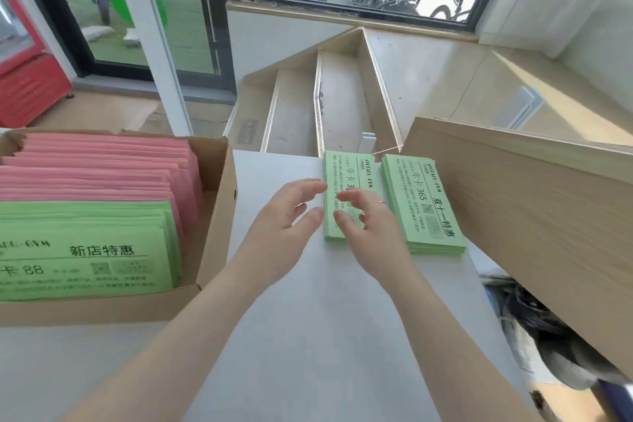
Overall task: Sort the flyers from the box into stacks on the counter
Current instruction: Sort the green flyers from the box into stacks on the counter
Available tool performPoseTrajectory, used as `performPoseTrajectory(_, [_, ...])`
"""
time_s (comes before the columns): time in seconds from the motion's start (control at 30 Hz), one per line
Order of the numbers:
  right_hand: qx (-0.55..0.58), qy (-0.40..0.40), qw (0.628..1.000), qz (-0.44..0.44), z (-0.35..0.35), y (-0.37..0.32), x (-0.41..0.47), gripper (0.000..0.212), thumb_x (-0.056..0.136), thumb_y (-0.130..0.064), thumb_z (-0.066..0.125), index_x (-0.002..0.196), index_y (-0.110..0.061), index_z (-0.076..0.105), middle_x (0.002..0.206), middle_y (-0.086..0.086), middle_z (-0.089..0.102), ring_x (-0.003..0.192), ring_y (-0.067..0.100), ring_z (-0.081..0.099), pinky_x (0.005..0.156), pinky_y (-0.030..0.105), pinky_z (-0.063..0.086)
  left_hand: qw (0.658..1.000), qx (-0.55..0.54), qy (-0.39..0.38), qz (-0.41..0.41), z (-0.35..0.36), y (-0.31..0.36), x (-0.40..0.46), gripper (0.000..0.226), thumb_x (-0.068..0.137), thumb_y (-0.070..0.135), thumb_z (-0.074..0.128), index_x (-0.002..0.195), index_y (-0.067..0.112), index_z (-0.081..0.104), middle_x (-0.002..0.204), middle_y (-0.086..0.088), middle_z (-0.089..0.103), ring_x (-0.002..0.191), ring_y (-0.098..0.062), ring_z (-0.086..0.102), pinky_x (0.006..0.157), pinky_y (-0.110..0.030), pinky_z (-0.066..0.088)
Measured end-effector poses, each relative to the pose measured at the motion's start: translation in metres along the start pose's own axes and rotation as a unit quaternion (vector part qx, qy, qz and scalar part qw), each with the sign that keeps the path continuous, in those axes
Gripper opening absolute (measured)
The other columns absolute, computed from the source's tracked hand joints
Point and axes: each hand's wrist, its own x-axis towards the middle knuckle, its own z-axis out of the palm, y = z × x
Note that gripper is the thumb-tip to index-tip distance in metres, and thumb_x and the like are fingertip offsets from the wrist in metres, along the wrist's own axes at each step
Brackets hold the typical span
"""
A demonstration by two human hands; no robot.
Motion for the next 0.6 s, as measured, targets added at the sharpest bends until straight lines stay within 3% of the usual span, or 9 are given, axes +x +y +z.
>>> performPoseTrajectory(0.1, [0.058,-0.049,0.997,-0.013,0.019,-0.034,-0.002,0.017,0.09,-0.013,0.054,0.104,-0.019,0.062,0.108,-0.009,0.063,0.102,0.006,0.057,0.087,0.019,0.044,0.999,0.028,0.014,0.037,-0.035,0.013,-0.026,0.026,0.093,0.009,0.05,0.113,0.025,0.057,0.116,0.015,0.059,0.106,0.008,0.054,0.083,-0.003,0.039])
performPoseTrajectory(0.17, [0.084,-0.058,0.994,-0.025,0.034,-0.056,-0.001,0.015,0.091,-0.012,0.054,0.099,-0.019,0.064,0.099,-0.012,0.064,0.091,-0.003,0.058,0.075,0.008,0.043,0.994,0.073,0.037,0.069,-0.064,0.015,-0.043,0.025,0.089,0.018,0.051,0.111,0.026,0.059,0.112,0.018,0.06,0.103,0.009,0.055,0.082,-0.003,0.039])
performPoseTrajectory(0.23, [0.089,-0.063,0.993,-0.053,0.053,-0.078,-0.001,0.015,0.091,-0.011,0.054,0.096,-0.019,0.064,0.095,-0.014,0.064,0.086,-0.004,0.058,0.071,0.007,0.043,0.987,0.124,0.058,0.087,-0.098,0.013,-0.056,0.029,0.082,0.023,0.048,0.109,0.028,0.059,0.108,0.02,0.06,0.099,0.008,0.056,0.081,-0.002,0.038])
performPoseTrajectory(0.37, [0.058,-0.089,0.986,-0.131,0.103,-0.12,-0.01,0.019,0.09,-0.006,0.054,0.094,-0.02,0.066,0.091,-0.015,0.063,0.082,-0.002,0.058,0.073,0.008,0.045,0.965,0.232,0.083,0.087,-0.182,-0.01,-0.074,0.026,0.083,0.026,0.047,0.106,0.034,0.056,0.103,0.024,0.059,0.096,0.009,0.054,0.08,-0.003,0.039])
performPoseTrajectory(0.5, [-0.013,-0.045,0.974,-0.221,0.154,-0.147,-0.018,0.021,0.089,-0.002,0.054,0.098,-0.011,0.07,0.093,-0.01,0.064,0.089,-0.001,0.057,0.08,0.008,0.042,0.925,0.364,0.057,0.089,-0.269,-0.037,-0.084,0.033,0.089,0.012,0.056,0.122,0.02,0.055,0.101,0.013,0.061,0.091,0.002,0.055,0.071,-0.009,0.041])
performPoseTrajectory(0.6, [-0.084,-0.052,0.97,-0.224,0.187,-0.161,-0.02,0.02,0.089,-0.005,0.056,0.101,-0.012,0.069,0.099,-0.007,0.066,0.093,0.001,0.057,0.086,0.014,0.043,0.883,0.453,0.04,0.114,-0.32,-0.057,-0.083,0.032,0.086,0.009,0.06,0.118,0.014,0.06,0.105,0.003,0.066,0.097,-0.017,0.061,0.082,-0.029,0.048])
